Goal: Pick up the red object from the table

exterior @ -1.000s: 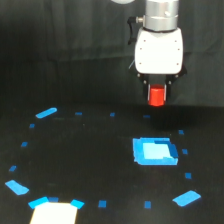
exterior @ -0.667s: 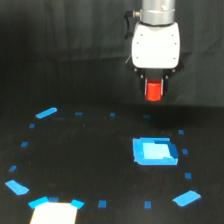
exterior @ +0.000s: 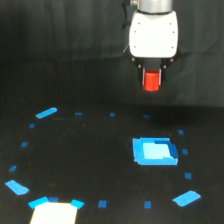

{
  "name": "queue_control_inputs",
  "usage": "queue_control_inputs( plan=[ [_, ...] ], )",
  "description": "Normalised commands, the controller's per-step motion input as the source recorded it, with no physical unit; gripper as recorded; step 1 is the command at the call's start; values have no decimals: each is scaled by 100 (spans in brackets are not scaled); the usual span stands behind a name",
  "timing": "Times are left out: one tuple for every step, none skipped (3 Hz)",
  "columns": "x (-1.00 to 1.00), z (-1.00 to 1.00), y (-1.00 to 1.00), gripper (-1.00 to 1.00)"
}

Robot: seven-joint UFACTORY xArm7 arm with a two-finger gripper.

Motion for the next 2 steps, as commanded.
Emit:
queue_control_inputs(
  plan=[
    [-15, 58, -23, -100],
    [-13, -14, -19, -91]
  ],
)
